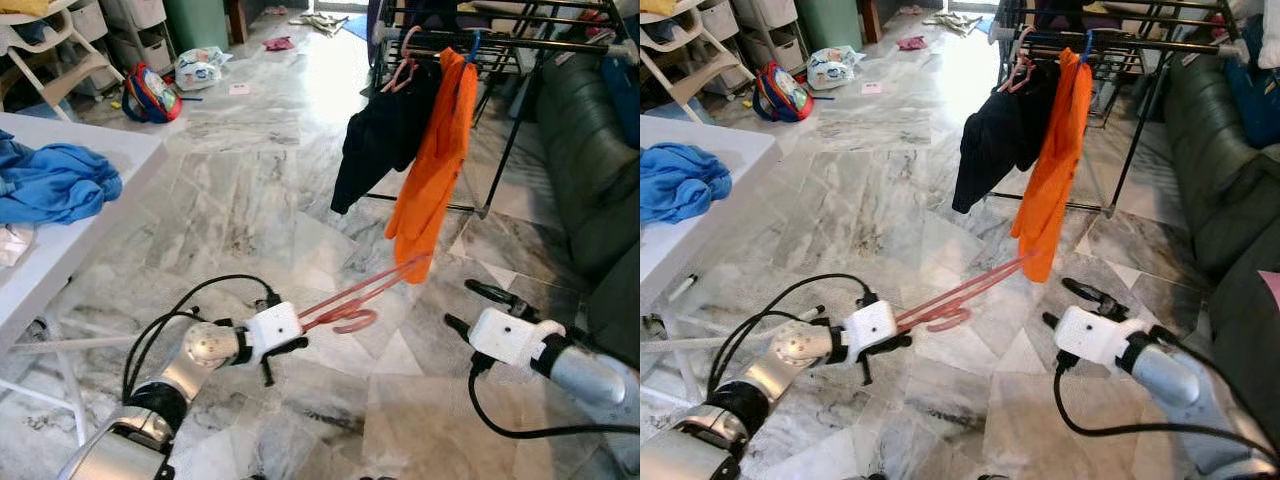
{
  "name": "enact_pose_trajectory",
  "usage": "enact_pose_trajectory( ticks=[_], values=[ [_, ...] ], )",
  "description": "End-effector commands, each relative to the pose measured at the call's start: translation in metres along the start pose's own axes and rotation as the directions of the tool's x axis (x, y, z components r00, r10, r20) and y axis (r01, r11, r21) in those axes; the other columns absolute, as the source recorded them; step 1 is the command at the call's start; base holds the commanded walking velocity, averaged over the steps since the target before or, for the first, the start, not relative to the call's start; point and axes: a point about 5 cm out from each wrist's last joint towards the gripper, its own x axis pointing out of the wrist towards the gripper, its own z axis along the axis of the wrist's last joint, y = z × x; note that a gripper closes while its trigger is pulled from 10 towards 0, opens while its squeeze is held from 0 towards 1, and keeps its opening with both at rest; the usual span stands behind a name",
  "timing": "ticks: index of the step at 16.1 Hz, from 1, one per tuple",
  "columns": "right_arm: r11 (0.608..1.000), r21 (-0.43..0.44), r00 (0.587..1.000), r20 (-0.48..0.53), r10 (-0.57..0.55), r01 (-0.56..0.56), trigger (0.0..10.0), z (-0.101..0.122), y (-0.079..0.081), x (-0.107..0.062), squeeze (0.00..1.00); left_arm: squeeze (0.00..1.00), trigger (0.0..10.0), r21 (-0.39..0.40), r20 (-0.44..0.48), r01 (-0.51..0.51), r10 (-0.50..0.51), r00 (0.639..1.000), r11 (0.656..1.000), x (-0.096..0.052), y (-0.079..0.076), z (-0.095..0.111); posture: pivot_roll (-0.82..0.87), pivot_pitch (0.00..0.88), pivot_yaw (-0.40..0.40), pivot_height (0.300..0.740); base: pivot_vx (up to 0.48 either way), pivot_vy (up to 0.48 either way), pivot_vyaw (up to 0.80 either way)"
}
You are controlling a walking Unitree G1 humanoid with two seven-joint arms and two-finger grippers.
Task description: Hang hanger
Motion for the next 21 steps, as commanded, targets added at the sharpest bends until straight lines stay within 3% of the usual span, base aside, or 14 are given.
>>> enact_pose_trajectory(
  ticks=[1,2,4,7,8,9,12,17,21],
  values=[
    [1.0,-0.018,1.0,0.027,0.013,-0.012,10.0,0.004,-0.006,0.002,1.0,0.0,10.0,0.047,0.035,-0.005,0.003,0.999,0.999,0.004,0.003,0.01,-0.1,0.151,0.045,0.74,0.0,0.0,0.0],
    [0.995,-0.097,0.998,0.051,0.029,-0.024,10.0,0.012,-0.017,0.011,1.0,0.0,10.0,0.089,0.066,0.006,-0.012,0.998,0.996,0.009,-0.001,0.017,-0.1,0.158,0.049,0.74,0.0,0.0,0.0],
    [0.992,-0.123,0.996,0.079,0.044,-0.034,10.0,0.02,-0.022,0.019,1.0,0.0,10.0,0.104,0.082,0.018,-0.027,0.996,0.994,0.013,-0.004,0.022,-0.09,0.161,0.052,0.74,0.0,0.0,0.0],
    [0.981,-0.161,0.984,0.121,0.132,-0.112,10.0,0.031,-0.017,0.033,0.99,0.0,10.0,0.138,0.096,0.025,-0.038,0.995,0.99,0.018,-0.007,0.027,-0.09,0.165,0.057,0.74,0.0,0.0,0.0],
    [0.972,-0.173,0.975,0.128,0.182,-0.159,10.0,0.032,-0.013,0.036,0.33,0.0,10.0,0.146,0.103,0.012,-0.027,0.994,0.989,0.018,-0.004,0.03,-0.08,0.166,0.058,0.74,0.0,0.0,0.0],
    [0.962,-0.184,0.967,0.117,0.227,-0.204,10.0,0.031,-0.01,0.038,0.0,0.0,10.0,0.15,0.108,0.003,-0.02,0.994,0.989,0.018,-0.003,0.031,-0.08,0.167,0.061,0.74,0.0,0.0,0.0],
    [0.924,-0.239,0.945,0.057,0.322,-0.3,10.0,0.025,-0.015,0.041,0.0,0.0,10.0,0.185,0.124,-0.059,0.036,0.992,0.981,0.017,0.004,0.035,-0.08,0.171,0.065,0.74,0.0,0.0,0.0],
    [0.914,-0.363,0.979,0.026,0.204,-0.181,10.0,0.026,-0.033,0.062,0.0,0.0,10.0,0.199,0.189,-0.263,0.227,0.956,0.944,0.014,0.03,0.053,-0.08,0.175,0.066,0.74,0.0,0.0,0.0],
    [0.891,-0.44,0.989,0.031,0.143,-0.115,10.0,0.027,-0.041,0.07,0.0,0.0,10.0,0.244,0.169,-0.339,0.304,0.937,0.909,0.01,0.043,0.055,-0.08,0.182,0.071,0.74,0.0,0.0,0.0]
  ],
)
